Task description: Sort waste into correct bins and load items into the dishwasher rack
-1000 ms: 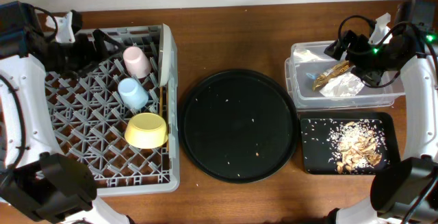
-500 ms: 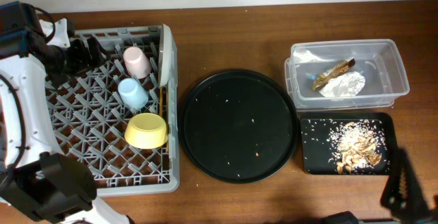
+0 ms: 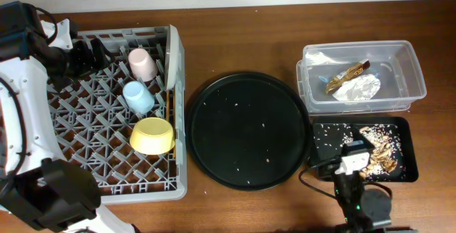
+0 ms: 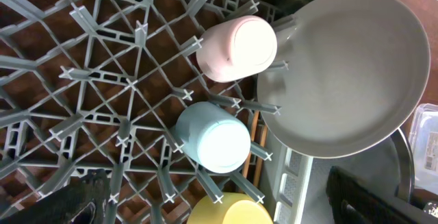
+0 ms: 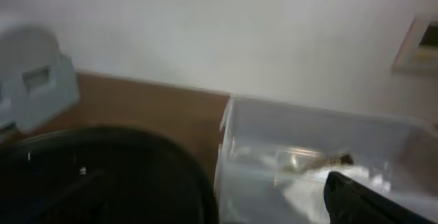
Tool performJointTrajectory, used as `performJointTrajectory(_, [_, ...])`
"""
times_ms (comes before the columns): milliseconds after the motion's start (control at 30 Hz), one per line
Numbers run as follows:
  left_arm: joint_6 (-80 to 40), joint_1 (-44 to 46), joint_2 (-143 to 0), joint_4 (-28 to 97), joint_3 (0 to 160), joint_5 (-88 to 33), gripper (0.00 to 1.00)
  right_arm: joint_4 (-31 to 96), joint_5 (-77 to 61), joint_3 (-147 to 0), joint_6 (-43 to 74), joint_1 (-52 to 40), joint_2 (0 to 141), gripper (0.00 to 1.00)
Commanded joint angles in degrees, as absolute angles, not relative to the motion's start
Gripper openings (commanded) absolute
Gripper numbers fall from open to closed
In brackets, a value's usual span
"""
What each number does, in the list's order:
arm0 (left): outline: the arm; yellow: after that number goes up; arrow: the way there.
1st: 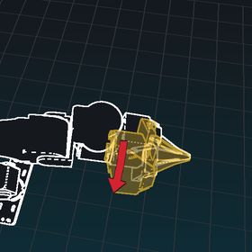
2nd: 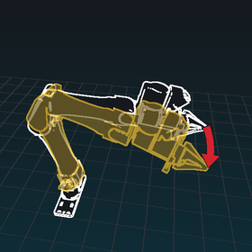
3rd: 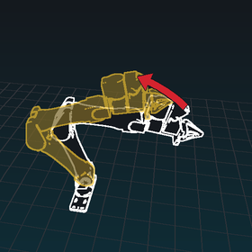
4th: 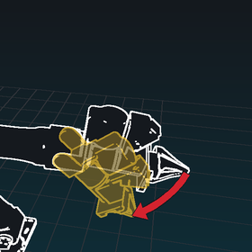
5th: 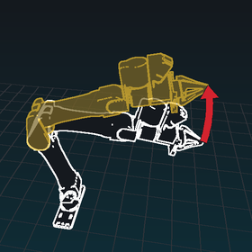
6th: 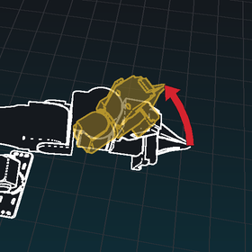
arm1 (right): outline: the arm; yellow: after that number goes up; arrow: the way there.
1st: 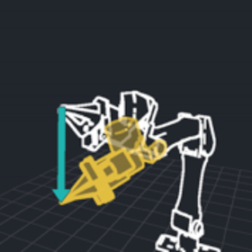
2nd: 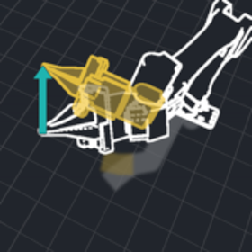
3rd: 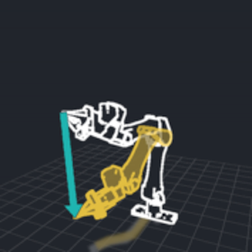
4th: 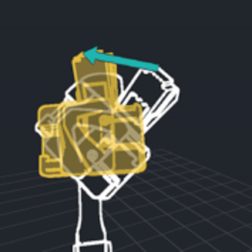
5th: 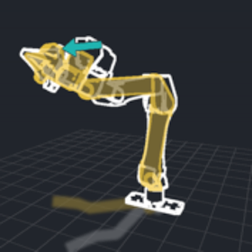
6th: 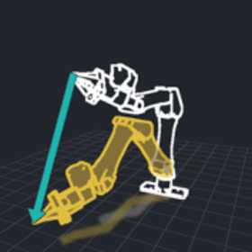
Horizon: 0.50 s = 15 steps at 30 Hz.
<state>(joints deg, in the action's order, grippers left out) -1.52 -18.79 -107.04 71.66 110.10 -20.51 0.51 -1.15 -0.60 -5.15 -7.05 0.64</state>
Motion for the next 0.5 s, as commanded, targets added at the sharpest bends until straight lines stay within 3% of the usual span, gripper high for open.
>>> performJointTrajectory(0, [-1.7,-18.9,-106.8,71.7,110.7,-20.5,0.99,4.4,-0.8,-0.3,-5.7,-6.7,0.2,0.99])
performJointTrajectory(367, [-1.7,-18.8,-106.8,71.7,110.7,-19.9,0.99,4.5,-0.8,-0.3,-5.7,-6.7,0.3,0.99])
performJointTrajectory(467, [-1.7,-18.9,-90.9,71.7,110.7,-19.8,0.99,4.5,-0.8,-0.3,-5.7,-6.7,0.3,0.99])
